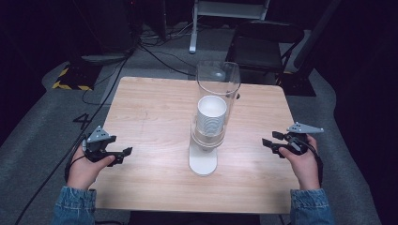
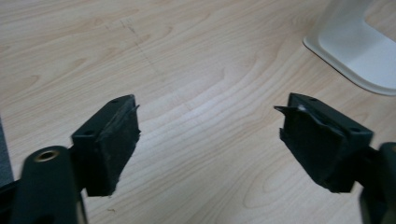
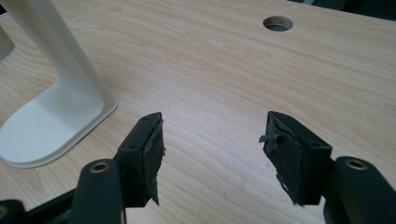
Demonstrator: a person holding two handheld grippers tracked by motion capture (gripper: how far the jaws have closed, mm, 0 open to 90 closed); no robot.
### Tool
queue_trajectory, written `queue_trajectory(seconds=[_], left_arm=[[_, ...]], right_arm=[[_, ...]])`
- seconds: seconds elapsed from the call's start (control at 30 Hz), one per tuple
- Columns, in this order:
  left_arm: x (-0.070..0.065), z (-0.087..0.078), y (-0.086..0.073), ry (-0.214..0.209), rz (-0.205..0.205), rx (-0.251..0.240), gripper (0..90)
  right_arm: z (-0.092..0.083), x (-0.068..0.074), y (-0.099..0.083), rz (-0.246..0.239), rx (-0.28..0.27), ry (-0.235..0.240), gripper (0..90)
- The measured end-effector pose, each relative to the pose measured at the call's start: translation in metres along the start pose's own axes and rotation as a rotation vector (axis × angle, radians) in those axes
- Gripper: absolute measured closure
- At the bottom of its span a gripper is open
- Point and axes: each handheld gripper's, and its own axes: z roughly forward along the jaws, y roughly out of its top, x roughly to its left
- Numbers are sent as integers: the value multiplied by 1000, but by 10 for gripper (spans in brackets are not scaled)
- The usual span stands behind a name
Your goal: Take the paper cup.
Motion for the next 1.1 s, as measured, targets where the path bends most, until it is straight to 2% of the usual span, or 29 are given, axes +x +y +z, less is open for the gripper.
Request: queue_trajectory(seconds=[0.07,0.13,0.3,0.43,0.53,0.6,0.67,0.8,1.1], left_arm=[[-2,0,0,-13,-11,-4,225],[-2,0,0,-7,-2,-2,225],[-2,0,1,-1,-7,-1,226],[-3,0,1,-5,-5,7,227],[-4,0,0,-12,-28,6,228],[-5,-1,0,-22,-38,11,228],[-4,-1,0,-22,-39,12,227],[-4,0,-2,-18,-40,14,227],[-4,1,-4,-17,-38,19,226]], right_arm=[[2,4,3,17,5,12,344],[3,8,5,19,-1,19,330],[3,16,9,-2,-9,36,303],[6,27,13,-22,-4,68,304],[11,39,17,-50,0,94,304],[15,47,20,-64,-16,119,295],[21,56,21,-47,-46,158,276],[33,73,23,-57,-41,257,263],[52,111,29,-116,-86,352,198]])
